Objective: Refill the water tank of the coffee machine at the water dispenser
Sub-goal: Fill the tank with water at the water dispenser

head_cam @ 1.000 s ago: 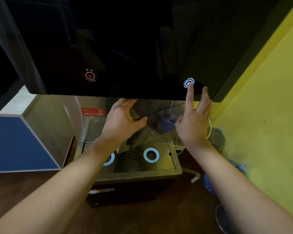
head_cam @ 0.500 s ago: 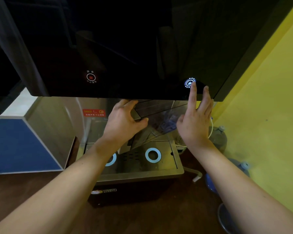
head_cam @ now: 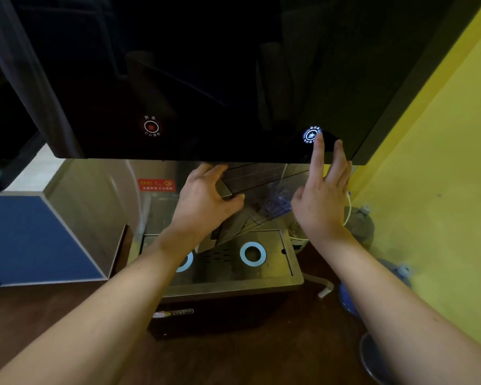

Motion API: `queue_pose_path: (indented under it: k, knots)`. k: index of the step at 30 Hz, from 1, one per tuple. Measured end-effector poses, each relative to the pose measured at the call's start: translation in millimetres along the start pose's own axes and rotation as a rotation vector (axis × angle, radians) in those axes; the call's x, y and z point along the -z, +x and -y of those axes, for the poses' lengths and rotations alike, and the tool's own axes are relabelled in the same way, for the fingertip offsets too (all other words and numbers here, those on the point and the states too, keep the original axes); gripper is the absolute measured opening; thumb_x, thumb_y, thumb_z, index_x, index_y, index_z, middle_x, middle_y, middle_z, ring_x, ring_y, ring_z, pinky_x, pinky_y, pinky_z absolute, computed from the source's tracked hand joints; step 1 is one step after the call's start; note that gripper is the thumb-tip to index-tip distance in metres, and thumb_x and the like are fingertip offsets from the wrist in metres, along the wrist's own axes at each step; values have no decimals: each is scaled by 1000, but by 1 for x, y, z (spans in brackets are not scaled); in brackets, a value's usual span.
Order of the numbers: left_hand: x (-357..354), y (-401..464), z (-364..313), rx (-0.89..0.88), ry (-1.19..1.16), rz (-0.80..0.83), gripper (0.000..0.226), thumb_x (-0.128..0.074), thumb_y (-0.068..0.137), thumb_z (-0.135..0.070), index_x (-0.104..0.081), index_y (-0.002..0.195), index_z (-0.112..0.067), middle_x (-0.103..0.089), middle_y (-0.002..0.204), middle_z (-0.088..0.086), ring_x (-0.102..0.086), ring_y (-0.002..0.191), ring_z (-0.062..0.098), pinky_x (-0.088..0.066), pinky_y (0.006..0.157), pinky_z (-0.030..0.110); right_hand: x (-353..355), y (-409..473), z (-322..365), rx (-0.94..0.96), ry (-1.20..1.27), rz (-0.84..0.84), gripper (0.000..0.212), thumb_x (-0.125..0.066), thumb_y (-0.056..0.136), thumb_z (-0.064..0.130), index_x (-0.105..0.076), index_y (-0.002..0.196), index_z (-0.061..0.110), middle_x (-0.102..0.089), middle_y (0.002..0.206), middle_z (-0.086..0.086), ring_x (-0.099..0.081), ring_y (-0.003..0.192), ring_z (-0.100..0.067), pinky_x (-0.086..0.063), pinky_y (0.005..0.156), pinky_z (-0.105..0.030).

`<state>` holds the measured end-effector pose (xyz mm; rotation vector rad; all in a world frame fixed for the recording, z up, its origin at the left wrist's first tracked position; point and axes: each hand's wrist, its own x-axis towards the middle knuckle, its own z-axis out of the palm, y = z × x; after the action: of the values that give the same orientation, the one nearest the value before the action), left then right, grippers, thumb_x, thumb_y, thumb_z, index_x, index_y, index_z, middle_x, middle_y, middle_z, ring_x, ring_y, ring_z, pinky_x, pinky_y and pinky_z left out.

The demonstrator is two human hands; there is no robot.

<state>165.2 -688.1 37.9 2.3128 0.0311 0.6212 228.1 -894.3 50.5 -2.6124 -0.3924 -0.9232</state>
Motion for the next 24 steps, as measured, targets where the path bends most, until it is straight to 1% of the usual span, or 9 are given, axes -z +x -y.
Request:
queue_pose_path:
  k: [3, 8, 13, 18, 24]
  knots:
    - [1, -1, -1, 1, -4, -8, 66, -76, 79, -36, -54, 136, -13, -53, 128, 0, -53, 117, 20, -52, 93, 43, 1, 0, 0, -2, -1, 3, 96, -64, 81, 1, -8, 157, 20, -18, 157, -26, -18, 144, -43, -32, 114, -58]
    - [2, -2, 1, 10, -13, 4, 69, -75, 79, -39, -51, 138, -12, -52, 130, 0, -53, 117, 21, -53, 92, 43, 0, 0, -1, 6, -6, 2, 97, -64, 81, 0, -7, 157, 19, -18, 157, -26, -19, 144, -42, -31, 115, -57]
    - [2, -3, 0, 18, -4, -5, 72, -76, 79, -39, -49, 140, -10, -51, 132, 2, -52, 120, 21, -51, 95, 42, 0, 0, -1, 12, -7, 0, 97, -63, 80, 0, -7, 157, 19, -18, 157, -26, -19, 145, -43, -31, 114, -57]
    - [2, -3, 2, 14, 3, 6, 70, -74, 79, -41, -51, 138, -11, -52, 127, 2, -55, 114, 23, -53, 90, 43, 1, 1, -2, 22, 13, 6, 98, -63, 79, 0, -7, 157, 21, -18, 156, -27, -19, 145, -43, -33, 113, -58]
    - [2, -3, -2, 15, 4, -10, 67, -76, 79, -37, -52, 137, -13, -53, 128, 1, -51, 118, 20, -50, 96, 42, 1, -1, -2, 20, 18, 11, 98, -63, 79, -1, -7, 157, 19, -17, 157, -27, -18, 145, -43, -33, 113, -58]
